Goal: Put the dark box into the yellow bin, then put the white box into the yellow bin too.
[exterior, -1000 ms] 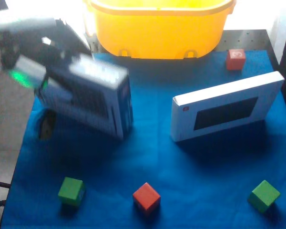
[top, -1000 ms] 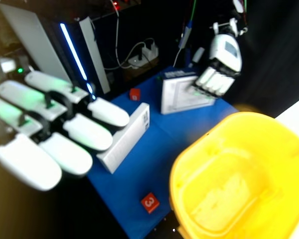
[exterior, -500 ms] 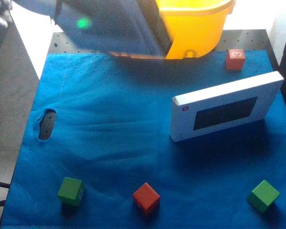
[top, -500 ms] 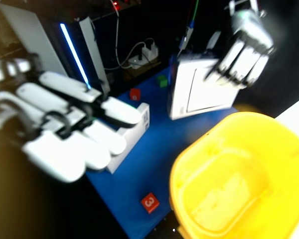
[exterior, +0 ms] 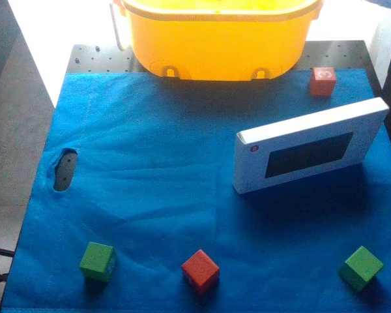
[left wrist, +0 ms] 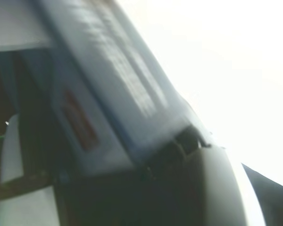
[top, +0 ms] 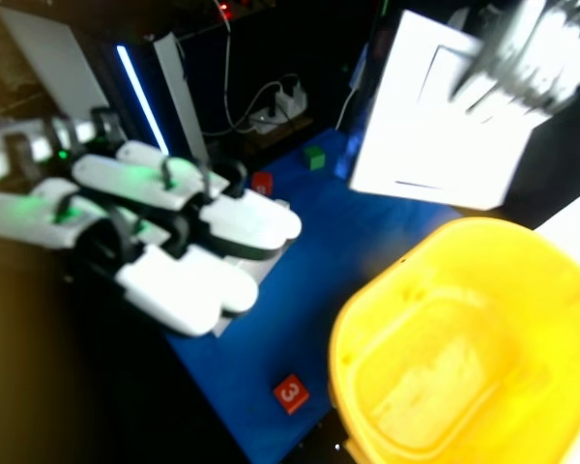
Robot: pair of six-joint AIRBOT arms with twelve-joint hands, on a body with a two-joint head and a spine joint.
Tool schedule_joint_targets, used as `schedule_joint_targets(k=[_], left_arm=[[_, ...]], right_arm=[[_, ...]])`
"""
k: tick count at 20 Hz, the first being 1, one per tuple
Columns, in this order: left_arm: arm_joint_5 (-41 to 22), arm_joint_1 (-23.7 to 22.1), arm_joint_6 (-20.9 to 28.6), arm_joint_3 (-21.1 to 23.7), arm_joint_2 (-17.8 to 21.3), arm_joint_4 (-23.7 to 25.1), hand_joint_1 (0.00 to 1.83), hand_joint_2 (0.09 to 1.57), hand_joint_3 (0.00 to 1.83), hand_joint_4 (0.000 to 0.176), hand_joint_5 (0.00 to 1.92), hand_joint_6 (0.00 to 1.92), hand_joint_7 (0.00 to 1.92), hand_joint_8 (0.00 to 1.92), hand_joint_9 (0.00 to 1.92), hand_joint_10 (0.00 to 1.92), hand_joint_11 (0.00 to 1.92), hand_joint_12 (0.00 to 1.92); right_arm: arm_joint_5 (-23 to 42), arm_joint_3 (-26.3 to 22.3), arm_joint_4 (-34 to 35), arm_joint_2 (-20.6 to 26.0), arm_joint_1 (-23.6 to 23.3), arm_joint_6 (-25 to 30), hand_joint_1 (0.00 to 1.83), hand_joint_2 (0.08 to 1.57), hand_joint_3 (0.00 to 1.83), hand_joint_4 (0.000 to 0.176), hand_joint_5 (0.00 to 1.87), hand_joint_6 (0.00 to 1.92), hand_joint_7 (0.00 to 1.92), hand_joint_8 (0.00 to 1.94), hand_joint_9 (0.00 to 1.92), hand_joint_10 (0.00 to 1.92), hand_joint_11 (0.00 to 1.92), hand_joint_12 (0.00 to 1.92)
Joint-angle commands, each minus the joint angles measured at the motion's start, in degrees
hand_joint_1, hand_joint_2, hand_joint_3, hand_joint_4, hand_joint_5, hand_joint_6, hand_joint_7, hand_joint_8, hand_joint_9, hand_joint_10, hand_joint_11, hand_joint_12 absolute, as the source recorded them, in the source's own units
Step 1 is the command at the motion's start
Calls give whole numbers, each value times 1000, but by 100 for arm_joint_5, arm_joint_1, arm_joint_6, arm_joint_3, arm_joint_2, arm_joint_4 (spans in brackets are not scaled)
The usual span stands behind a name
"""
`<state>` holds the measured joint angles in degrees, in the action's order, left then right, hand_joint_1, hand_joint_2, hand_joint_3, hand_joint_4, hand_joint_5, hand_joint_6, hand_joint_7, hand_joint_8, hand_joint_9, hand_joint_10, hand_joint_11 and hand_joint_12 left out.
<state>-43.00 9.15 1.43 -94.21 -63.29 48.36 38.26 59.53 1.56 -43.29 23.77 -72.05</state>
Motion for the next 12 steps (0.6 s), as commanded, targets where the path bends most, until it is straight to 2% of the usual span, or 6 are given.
schedule_joint_targets(k=[1,5,6,8,9,12], left_arm=[[-326,-148,-19,-6,14,-411,1372,1070,1,0,1129,606,1020,893,981,1116,710,1232],[-139,-344,-496,-4,-58,-582,1248,1107,0,0,1083,930,909,978,955,183,614,942],[-107,-344,-619,-11,-94,-657,1146,1113,0,0,975,984,741,175,879,42,464,1039],[-42,-344,-750,-52,-174,-696,1092,1116,0,0,965,1002,778,77,828,17,193,1436],[-22,-344,-813,-89,-223,-735,1200,1109,1,0,1053,897,875,867,954,96,234,1547],[-44,-334,-901,-255,-402,-970,1125,1093,0,0,1034,899,632,772,730,40,18,1652]], right_arm=[[695,35,38,-10,-58,-18,300,1047,0,32,320,1,248,9,295,8,0,643],[696,47,39,-116,-74,-17,326,1068,1,0,314,0,281,0,387,10,0,928],[696,54,39,-144,-82,-16,354,1083,3,0,305,0,307,6,411,11,0,961],[697,66,39,-204,-83,-16,367,1077,0,0,294,1,268,4,363,1,0,1053],[698,68,33,-228,-94,-16,374,1079,0,0,302,4,266,2,346,0,0,1049],[699,68,-30,-284,-181,-15,317,1061,0,0,325,4,253,2,391,12,0,1083]])
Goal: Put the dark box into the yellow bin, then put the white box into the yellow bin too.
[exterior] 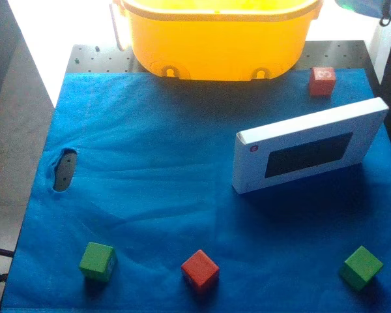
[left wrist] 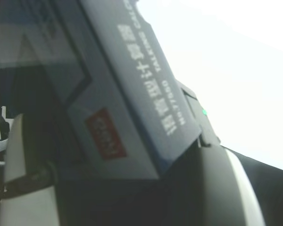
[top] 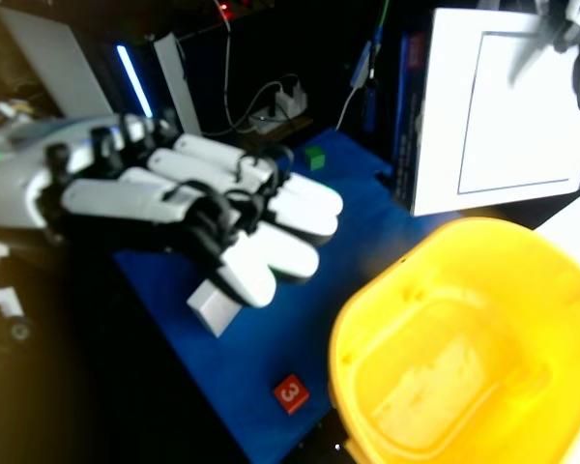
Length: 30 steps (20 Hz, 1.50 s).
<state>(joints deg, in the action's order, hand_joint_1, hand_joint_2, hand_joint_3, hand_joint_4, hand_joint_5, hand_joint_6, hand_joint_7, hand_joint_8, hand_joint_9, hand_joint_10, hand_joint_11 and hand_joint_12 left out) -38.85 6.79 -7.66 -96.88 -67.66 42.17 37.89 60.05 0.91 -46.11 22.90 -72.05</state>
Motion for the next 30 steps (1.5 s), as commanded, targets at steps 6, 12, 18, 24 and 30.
schedule_joint_targets(k=[6,12,18,24,30], left_arm=[[-1059,453,-256,-482,-337,-1679,1197,1044,0,0,1128,717,1121,1844,1333,1920,1396,1921],[-1218,629,-344,-678,-596,-1972,1206,1026,0,0,1181,615,1264,933,1246,1329,1095,1778],[-1268,500,-345,-889,-793,-1889,1377,1032,0,0,1121,512,1175,676,1155,984,786,1471],[-1435,425,-413,-963,-833,-1913,1259,1114,0,0,1085,798,882,1117,759,948,382,1515],[-1486,716,-412,-1065,-887,-2135,1091,903,0,126,476,52,458,32,477,20,19,438]], right_arm=[[754,65,-153,-195,-158,-12,364,1014,0,0,357,4,293,4,421,3,0,1141],[892,68,-217,-275,-156,-10,346,1016,0,0,329,2,344,4,433,6,0,1221],[1029,94,-274,-365,-156,34,323,1021,0,0,310,0,383,11,405,10,0,1161],[1207,156,-339,-447,-153,247,328,1060,4,0,308,1,262,2,375,2,0,1064],[1309,156,-415,-461,-152,376,315,1098,7,0,337,3,233,2,387,5,0,985]])
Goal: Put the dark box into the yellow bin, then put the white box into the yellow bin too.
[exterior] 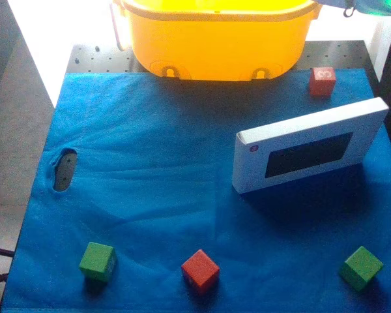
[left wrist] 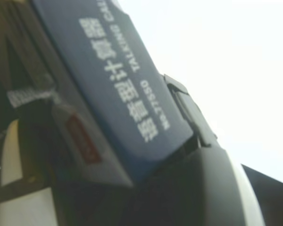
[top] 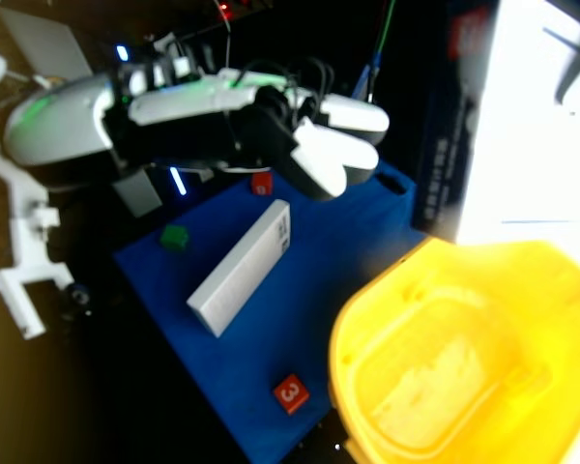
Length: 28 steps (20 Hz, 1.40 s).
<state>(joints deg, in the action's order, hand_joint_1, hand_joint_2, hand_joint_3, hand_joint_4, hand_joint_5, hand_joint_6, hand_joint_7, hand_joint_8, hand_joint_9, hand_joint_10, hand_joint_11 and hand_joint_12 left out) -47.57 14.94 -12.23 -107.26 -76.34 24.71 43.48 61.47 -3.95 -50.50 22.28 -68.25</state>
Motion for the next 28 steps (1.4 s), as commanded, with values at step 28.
schedule_joint_targets(k=[28], left_arm=[[-298,372,220,288,500,-497,905,914,1,148,307,2,272,2,261,6,0,762]], right_arm=[[787,-455,494,274,987,329,579,809,0,29,0,0,269,3,196,5,0,470]])
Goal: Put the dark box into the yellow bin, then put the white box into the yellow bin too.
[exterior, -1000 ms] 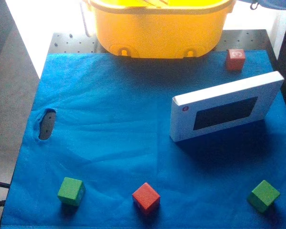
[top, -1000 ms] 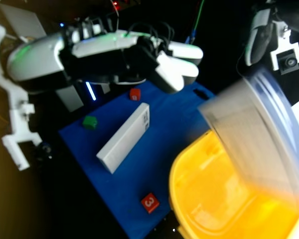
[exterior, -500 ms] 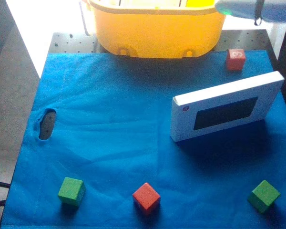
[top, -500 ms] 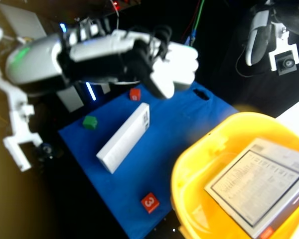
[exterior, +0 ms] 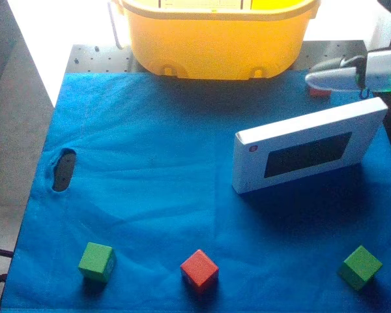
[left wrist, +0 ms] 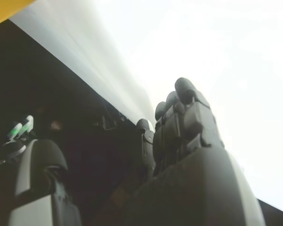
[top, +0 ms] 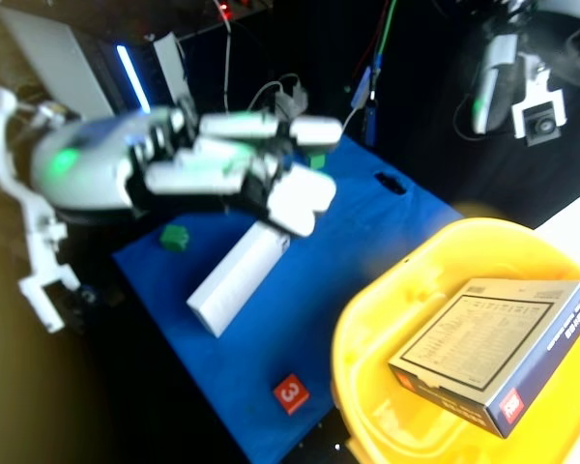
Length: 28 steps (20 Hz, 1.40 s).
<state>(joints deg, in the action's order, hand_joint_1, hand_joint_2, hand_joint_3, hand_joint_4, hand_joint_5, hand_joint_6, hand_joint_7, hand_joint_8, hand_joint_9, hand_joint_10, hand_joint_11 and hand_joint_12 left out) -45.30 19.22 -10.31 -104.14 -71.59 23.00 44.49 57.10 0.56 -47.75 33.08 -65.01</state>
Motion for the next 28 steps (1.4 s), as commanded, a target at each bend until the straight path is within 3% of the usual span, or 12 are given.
schedule_joint_targets(k=[1,4,7,12,14,15,17,21,24,26,27,28], left_arm=[[-493,-58,28,20,88,-327,968,892,0,120,407,10,460,18,434,24,0,851],[-458,-134,26,53,154,-323,836,919,1,172,234,0,220,0,295,0,0,881],[-429,-174,-34,119,216,-313,918,899,0,156,255,6,122,0,257,0,0,1132],[-399,-174,-69,141,214,-300,889,905,0,176,273,10,132,13,205,20,0,1016],[-406,-175,-68,157,222,-301,950,914,2,127,299,5,82,6,137,6,0,733],[-378,-182,-68,190,250,-281,871,950,6,162,207,0,16,0,54,0,0,662],[-315,-277,-69,277,347,-190,425,1239,11,175,117,3,80,7,226,38,3,1161],[-249,-452,-219,437,477,-117,29,1352,5,106,39,9,0,0,12,8,0,563],[-258,-457,-223,456,484,-117,0,1532,63,136,213,50,278,61,406,197,230,1268],[-258,-457,-224,465,483,-116,0,1487,15,146,82,4,22,1,165,99,8,1351],[-260,-457,-223,468,484,-117,349,1312,0,157,86,7,4,0,90,36,1,928],[-259,-457,-223,471,485,-118,460,1283,0,151,43,2,0,0,93,27,0,853]], right_arm=[[688,-26,106,-23,47,6,567,765,0,24,9,1,285,5,210,7,0,528],[684,-79,155,-81,358,8,539,726,0,38,35,2,293,1,190,3,0,448],[668,-38,138,-180,603,378,438,786,7,0,25,3,233,4,181,4,0,399],[543,31,115,-404,873,561,475,705,0,28,97,2,314,2,253,1,0,532],[366,67,74,-525,915,561,480,674,0,26,145,1,329,1,271,0,0,651],[319,101,74,-603,963,561,529,699,5,11,152,2,317,1,273,0,0,605],[232,202,77,-786,1025,561,589,722,11,2,173,8,333,8,245,0,0,590],[68,367,121,-998,1123,621,680,769,1,0,344,3,470,2,434,9,116,680],[69,598,125,-1192,1225,1016,912,882,1,0,716,9,824,14,842,33,600,607],[69,645,126,-1263,1244,1026,1224,998,3,0,1161,319,1240,471,1290,174,897,1217],[69,657,127,-1288,1244,1026,1214,989,1,0,1304,323,1084,1240,1207,1340,1118,1780],[69,673,133,-1312,1244,1026,1210,987,0,0,1332,325,1035,1654,1168,1805,1161,1893]])
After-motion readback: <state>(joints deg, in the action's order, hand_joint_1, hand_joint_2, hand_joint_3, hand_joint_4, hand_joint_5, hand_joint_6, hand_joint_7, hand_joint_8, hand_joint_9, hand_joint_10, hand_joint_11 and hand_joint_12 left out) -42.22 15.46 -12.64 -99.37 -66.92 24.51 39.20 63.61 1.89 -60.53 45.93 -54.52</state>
